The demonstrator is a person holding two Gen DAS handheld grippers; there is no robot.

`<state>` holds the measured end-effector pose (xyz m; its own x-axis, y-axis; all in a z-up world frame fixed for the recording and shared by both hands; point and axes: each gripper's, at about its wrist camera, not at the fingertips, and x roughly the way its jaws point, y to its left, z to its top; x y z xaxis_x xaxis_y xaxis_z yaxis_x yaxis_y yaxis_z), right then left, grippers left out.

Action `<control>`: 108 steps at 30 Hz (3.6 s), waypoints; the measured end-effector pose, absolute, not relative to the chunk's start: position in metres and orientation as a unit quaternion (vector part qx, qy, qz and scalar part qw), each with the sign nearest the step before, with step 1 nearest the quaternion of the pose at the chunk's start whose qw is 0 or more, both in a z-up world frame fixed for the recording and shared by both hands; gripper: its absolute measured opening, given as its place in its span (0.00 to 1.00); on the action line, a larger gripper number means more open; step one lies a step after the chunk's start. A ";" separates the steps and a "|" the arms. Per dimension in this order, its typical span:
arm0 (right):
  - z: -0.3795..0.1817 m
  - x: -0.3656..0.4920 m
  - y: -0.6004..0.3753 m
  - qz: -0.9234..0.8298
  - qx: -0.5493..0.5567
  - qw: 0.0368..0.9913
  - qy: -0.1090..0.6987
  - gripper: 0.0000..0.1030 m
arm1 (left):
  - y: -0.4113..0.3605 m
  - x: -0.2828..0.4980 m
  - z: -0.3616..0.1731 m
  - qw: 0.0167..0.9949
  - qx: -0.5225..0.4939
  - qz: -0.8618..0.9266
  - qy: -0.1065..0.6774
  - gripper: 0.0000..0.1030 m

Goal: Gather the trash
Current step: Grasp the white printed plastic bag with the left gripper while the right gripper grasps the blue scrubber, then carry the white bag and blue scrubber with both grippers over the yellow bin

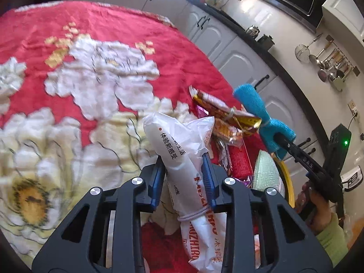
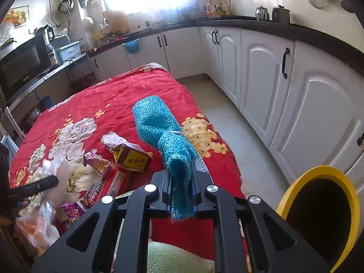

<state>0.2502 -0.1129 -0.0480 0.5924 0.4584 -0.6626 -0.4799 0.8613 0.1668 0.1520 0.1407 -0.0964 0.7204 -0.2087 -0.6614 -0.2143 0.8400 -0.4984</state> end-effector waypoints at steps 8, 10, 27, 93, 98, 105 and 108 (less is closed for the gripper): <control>-0.034 0.232 -0.131 0.264 -0.003 0.900 0.345 0.12 | 0.141 0.143 -0.057 0.912 -0.252 0.018 0.325 0.23; -0.030 0.225 -0.136 0.265 -0.001 0.902 0.340 0.12 | 0.136 0.142 -0.046 0.919 -0.241 0.016 0.312 0.23; 0.003 0.177 -0.193 0.263 0.027 0.916 0.303 0.12 | 0.064 0.148 -0.004 0.948 -0.172 -0.027 0.265 0.23; -0.017 0.121 -0.381 0.094 0.089 0.946 0.298 0.12 | -0.178 0.217 0.012 0.954 -0.056 -0.173 0.240 0.23; -0.026 0.124 -0.389 0.078 0.098 0.943 0.309 0.12 | -0.193 0.226 0.005 0.953 -0.050 -0.173 0.245 0.23; -0.044 0.132 -0.397 0.066 0.106 0.936 0.329 0.12 | -0.210 0.245 -0.012 0.948 -0.049 -0.176 0.260 0.23; -0.051 0.135 -0.398 0.061 0.109 0.933 0.337 0.12 | -0.214 0.251 -0.020 0.945 -0.053 -0.178 0.268 0.23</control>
